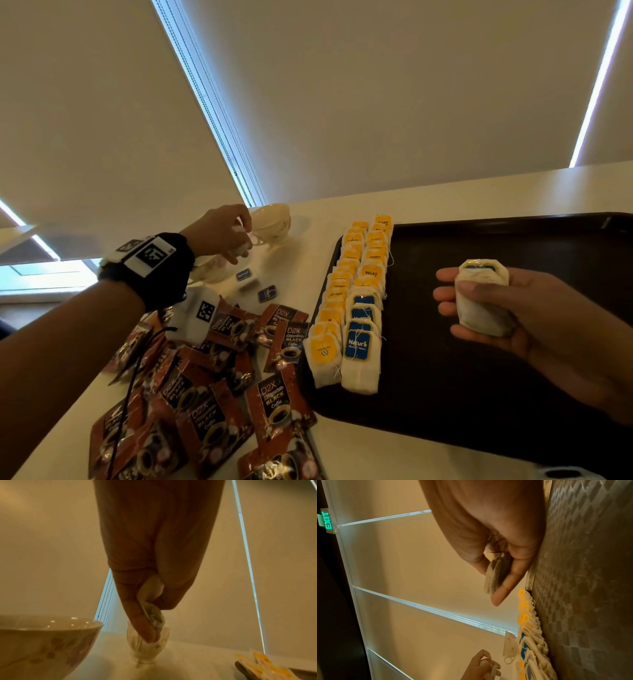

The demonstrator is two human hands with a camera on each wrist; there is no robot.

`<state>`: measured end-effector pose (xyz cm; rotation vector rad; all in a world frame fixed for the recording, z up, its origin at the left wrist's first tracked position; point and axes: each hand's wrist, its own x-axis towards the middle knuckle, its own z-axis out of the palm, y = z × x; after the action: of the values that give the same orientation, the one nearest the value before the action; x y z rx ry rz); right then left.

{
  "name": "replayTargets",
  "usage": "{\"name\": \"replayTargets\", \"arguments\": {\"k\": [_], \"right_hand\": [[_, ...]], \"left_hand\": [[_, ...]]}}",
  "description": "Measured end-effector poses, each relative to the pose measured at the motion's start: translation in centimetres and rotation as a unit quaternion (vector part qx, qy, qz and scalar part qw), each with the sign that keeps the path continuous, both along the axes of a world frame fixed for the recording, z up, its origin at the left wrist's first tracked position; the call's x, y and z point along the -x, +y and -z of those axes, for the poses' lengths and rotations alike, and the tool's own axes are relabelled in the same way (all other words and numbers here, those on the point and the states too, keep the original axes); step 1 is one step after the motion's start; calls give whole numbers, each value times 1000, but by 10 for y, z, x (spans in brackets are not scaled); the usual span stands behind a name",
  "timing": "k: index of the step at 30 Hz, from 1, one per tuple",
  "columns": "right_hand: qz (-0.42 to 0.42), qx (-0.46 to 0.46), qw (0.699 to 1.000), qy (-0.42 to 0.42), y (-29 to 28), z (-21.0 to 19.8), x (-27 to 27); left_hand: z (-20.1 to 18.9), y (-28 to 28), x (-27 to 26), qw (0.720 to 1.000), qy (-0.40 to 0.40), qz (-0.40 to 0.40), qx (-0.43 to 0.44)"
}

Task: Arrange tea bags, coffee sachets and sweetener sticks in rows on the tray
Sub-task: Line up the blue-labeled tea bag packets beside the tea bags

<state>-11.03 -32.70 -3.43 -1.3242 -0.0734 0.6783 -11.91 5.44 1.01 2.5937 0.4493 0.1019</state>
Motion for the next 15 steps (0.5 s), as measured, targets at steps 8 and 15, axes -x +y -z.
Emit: {"name": "replayTargets", "arguments": {"k": [8, 15], "right_hand": [[-4, 8, 1000, -1, 0, -1, 0], [3, 16, 1000, -24, -1, -4, 1]], "left_hand": [[-33, -31, 5, 991, -31, 49, 119], [-82, -112, 5, 940, -37, 112, 322]]}}
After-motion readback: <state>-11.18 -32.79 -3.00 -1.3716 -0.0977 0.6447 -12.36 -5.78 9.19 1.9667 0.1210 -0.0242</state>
